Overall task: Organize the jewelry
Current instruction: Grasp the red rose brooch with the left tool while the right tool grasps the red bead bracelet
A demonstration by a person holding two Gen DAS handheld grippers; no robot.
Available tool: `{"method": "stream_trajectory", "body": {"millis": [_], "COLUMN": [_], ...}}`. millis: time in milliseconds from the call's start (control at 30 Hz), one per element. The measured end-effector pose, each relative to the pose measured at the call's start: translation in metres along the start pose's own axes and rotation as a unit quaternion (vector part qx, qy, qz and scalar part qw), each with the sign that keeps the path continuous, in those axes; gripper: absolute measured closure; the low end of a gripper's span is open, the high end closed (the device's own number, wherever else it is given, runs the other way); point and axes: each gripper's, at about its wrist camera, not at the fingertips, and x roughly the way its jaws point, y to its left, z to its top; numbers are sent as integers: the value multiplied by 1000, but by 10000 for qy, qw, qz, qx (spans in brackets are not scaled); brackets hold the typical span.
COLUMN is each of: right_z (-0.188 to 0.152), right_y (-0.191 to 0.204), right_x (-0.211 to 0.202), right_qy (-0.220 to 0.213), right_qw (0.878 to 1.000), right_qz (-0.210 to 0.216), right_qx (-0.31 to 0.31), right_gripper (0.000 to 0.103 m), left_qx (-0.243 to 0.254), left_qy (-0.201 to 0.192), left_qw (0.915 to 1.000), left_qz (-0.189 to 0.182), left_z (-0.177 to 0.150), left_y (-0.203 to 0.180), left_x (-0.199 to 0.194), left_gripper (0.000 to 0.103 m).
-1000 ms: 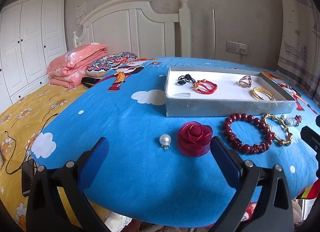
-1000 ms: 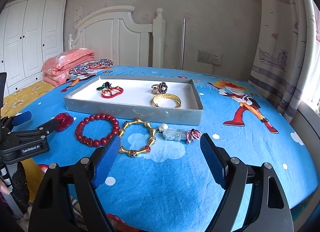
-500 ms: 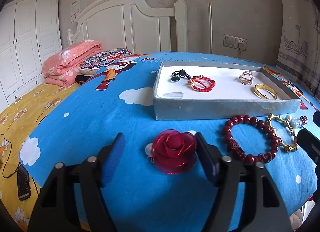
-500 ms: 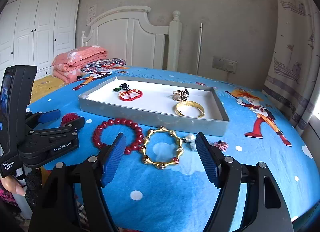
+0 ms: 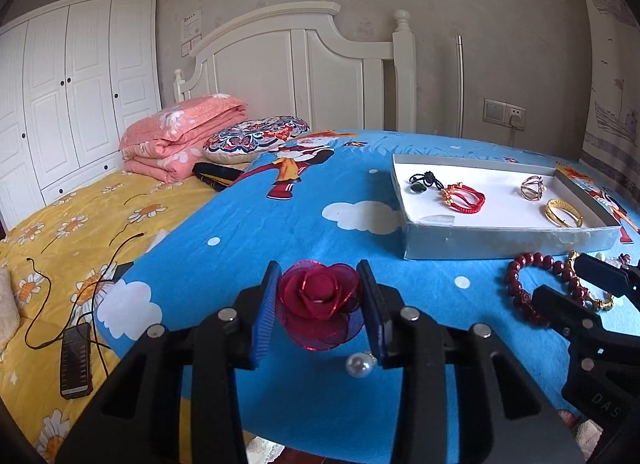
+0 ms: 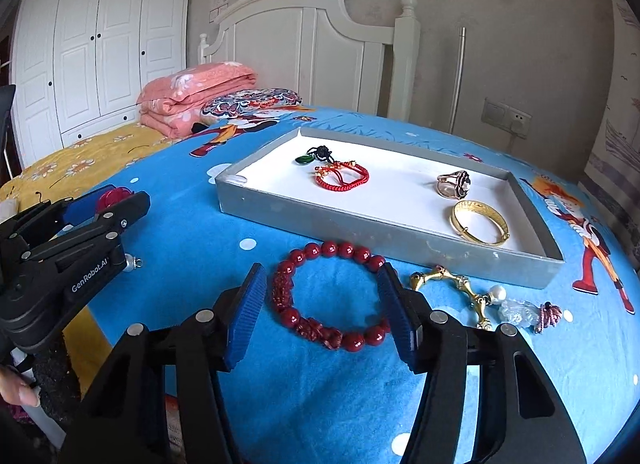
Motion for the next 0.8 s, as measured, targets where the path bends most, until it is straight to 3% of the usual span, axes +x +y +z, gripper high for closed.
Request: {"method": "stream_trajectory", "body": {"millis": [267,800], "right_z": [2,-4], "right_y": [12,14], "right_x": [18,13], "right_qy": [288,226], "right_qw": [9994,9995], "right_qz": [-89,-114], "right_qx": [-162,-172], "right_gripper": [71,73], "left_qx": [-208,-247], "left_qy": [73,189], "left_qw": [9998,9995], "left_qz": [7,-37], "left_z": [-3,-13], "left_y": [12,11], "left_x": [4,7], "left_gripper": [65,65]}}
